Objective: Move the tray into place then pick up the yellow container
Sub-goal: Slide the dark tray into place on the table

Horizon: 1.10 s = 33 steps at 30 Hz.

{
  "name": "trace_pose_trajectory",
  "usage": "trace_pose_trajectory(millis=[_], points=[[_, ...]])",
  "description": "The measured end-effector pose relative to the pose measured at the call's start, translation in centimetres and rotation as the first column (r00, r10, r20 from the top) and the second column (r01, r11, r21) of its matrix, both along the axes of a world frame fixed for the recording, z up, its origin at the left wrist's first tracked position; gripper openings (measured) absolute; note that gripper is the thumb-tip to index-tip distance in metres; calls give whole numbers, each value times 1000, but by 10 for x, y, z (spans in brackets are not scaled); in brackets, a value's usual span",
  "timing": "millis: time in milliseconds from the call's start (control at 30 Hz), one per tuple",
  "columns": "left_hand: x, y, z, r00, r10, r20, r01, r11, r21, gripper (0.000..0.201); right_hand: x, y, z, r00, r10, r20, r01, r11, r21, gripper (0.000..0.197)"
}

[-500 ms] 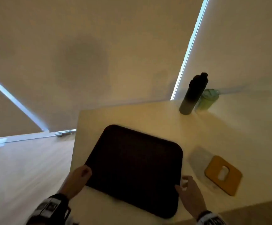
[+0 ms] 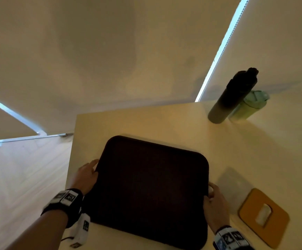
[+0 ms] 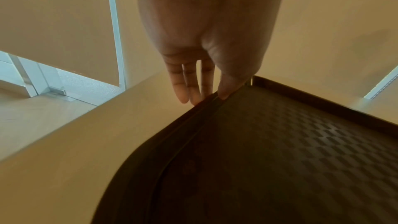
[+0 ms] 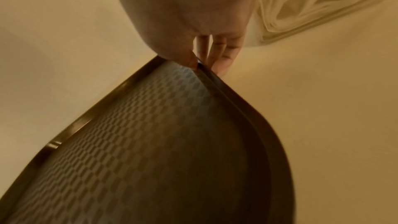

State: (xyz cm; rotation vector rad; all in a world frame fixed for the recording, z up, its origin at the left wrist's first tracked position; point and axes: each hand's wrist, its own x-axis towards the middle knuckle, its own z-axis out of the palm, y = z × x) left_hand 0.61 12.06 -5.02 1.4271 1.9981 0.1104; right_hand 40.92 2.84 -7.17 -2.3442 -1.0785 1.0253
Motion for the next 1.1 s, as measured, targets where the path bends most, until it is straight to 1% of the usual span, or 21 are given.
trace_pose_trajectory(millis=[100, 167, 333, 467, 600, 767, 1100], points=[[5, 9, -6, 998, 46, 40, -45, 999, -9, 56, 13, 26, -3, 999, 35, 17, -35, 999, -5, 50], [11, 16, -8, 995, 74, 61, -76, 997, 17, 58, 23, 51, -4, 998, 52, 26, -52, 999, 7, 49], [30, 41, -12, 980, 138, 144, -150, 985, 79, 57, 42, 130, -2, 990, 71, 123, -86, 989, 124, 44], [39, 65, -14, 976, 156, 151, -175, 977, 121, 58, 51, 187, -4, 977, 116, 179, -146, 976, 164, 43], [43, 87, -19, 980, 157, 124, -175, 974, 145, 58, 57, 225, -13, 969, 155, 191, -188, 968, 169, 44], [43, 105, -25, 987, 147, 67, -156, 975, 156, 59, 60, 248, -24, 970, 168, 176, -199, 964, 178, 44], [43, 117, -30, 988, 152, 29, -155, 974, 166, 60, 60, 261, -26, 971, 168, 169, -200, 960, 195, 46]])
